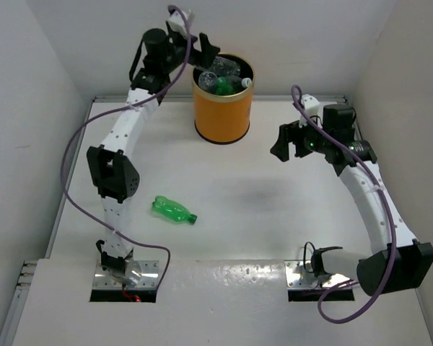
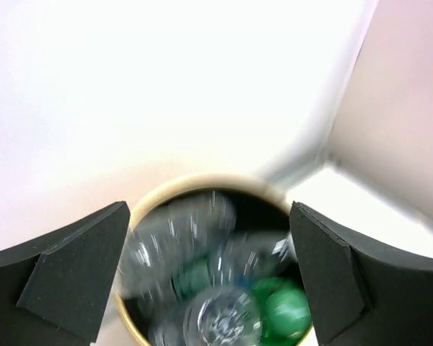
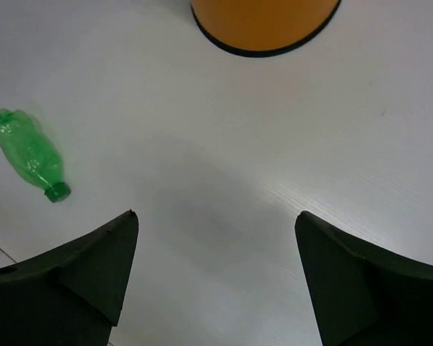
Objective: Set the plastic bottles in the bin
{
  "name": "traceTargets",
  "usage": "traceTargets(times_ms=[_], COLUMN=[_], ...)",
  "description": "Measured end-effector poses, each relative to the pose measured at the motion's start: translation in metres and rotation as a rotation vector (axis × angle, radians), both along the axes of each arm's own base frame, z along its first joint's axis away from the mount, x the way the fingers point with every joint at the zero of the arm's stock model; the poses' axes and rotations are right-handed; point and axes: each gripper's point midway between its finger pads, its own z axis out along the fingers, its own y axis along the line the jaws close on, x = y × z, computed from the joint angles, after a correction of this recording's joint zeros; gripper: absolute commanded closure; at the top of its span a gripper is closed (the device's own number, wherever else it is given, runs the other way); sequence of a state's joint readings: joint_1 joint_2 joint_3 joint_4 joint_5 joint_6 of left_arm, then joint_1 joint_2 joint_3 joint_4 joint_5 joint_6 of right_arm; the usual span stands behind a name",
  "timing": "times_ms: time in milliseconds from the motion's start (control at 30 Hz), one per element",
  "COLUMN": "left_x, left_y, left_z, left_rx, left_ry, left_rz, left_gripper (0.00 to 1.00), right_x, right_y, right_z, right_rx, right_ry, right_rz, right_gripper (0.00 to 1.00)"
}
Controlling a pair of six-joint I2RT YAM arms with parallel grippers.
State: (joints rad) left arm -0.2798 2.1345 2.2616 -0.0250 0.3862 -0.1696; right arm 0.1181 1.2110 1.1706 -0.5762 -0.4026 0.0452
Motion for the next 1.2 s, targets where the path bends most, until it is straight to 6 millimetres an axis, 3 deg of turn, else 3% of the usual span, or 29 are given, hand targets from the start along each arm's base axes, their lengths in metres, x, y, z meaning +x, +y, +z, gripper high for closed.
traceTargets(times_ms=[100, 200, 300, 400, 467, 533, 633, 733, 833, 933, 1033, 1200], left_x=[-0.036, -0.091, -0.144, -0.171, -0.176, -0.174, -0.171, -0.189, -0.212, -0.247, -0.276, -0.301], left_y=[0.018, 0.052, 0.104, 0.166, 0.204, 0.234, 0.261, 0.278, 0.289, 0.307, 0.322, 0.33], left_z=[0.084, 0.156, 0.197, 0.213, 0.204, 0.179, 0.109, 0.017, -0.019, -0.03, -0.018, -0.007], left_rx=[-0.066, -0.109, -0.127, -0.122, -0.095, -0.057, 0.026, 0.121, 0.164, 0.186, 0.177, 0.146], left_ry=[-0.14, -0.272, -0.347, -0.346, -0.294, -0.198, 0.011, 0.279, 0.395, 0.445, 0.423, 0.391], left_rz=[0.019, 0.091, 0.223, 0.401, 0.519, 0.613, 0.687, 0.718, 0.743, 0.809, 0.878, 0.915], left_gripper=[0.0, 0.0, 0.0, 0.0, 0.0, 0.0, 0.0, 0.0, 0.0, 0.0, 0.0, 0.0], right_x=[-0.001, -0.006, -0.018, -0.029, -0.032, -0.036, -0.033, -0.052, -0.092, -0.123, -0.141, -0.131], right_y=[0.026, 0.067, 0.115, 0.163, 0.2, 0.23, 0.287, 0.329, 0.336, 0.337, 0.342, 0.343], right_z=[0.003, 0.001, -0.01, -0.024, -0.037, -0.05, -0.064, -0.092, -0.118, -0.136, -0.15, -0.173], right_rx=[-0.015, -0.027, -0.041, -0.06, -0.077, -0.114, -0.161, -0.235, -0.328, -0.407, -0.45, -0.491], right_ry=[-0.011, -0.011, 0.015, 0.068, 0.115, 0.183, 0.233, 0.298, 0.384, 0.436, 0.463, 0.471], right_rz=[0.088, 0.212, 0.348, 0.467, 0.54, 0.594, 0.668, 0.745, 0.805, 0.846, 0.876, 0.847], right_gripper=[0.12, 0.12, 0.12, 0.12, 0.14, 0.15, 0.15, 0.11, 0.09, 0.08, 0.07, 0.03])
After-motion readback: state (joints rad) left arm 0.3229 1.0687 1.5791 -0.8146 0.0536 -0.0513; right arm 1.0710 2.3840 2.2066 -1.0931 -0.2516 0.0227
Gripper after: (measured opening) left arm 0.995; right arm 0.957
